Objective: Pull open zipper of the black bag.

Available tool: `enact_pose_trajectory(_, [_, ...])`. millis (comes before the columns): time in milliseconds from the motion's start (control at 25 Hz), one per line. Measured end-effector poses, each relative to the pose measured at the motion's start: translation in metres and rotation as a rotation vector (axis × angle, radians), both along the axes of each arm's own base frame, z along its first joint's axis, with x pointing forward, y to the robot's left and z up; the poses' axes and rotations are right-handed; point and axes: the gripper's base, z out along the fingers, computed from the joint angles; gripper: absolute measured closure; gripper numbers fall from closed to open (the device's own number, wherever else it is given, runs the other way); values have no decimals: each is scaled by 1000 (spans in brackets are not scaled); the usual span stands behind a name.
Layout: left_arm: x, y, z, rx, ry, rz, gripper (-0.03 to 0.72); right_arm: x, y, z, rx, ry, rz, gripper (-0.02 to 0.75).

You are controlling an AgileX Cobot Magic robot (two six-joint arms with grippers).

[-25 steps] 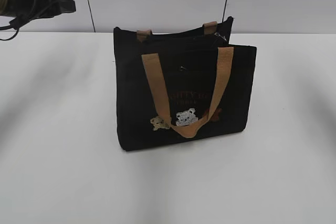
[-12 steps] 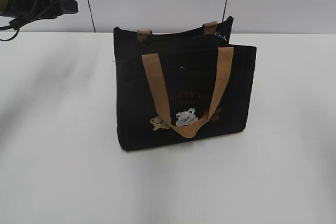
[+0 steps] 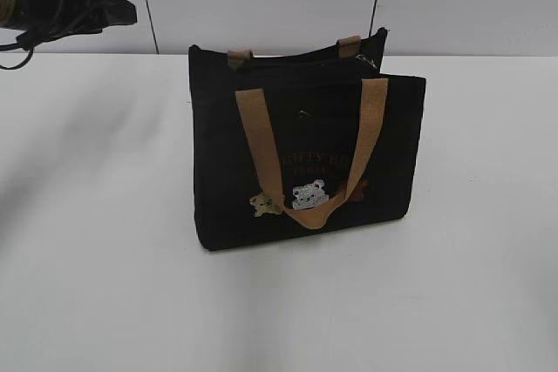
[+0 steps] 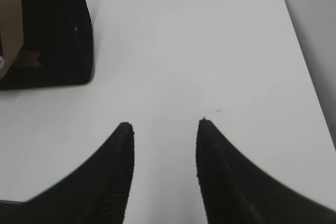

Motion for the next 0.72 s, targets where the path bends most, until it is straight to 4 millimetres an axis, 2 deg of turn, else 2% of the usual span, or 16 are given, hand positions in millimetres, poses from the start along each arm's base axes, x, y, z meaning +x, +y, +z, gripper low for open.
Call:
enact_pose_trajectory(160, [-1, -1, 0, -6, 3, -11, 220, -18, 0, -8, -36, -52, -13, 433])
enact_pose_trajectory(400, [-1, -1, 0, -8, 4, -14, 220, -14, -2, -31, -41, 66, -13, 433])
enact_pose_trajectory(720, [-1, -2, 0, -9, 3, -17, 220, -13, -2, -33, 22, 74, -46, 433])
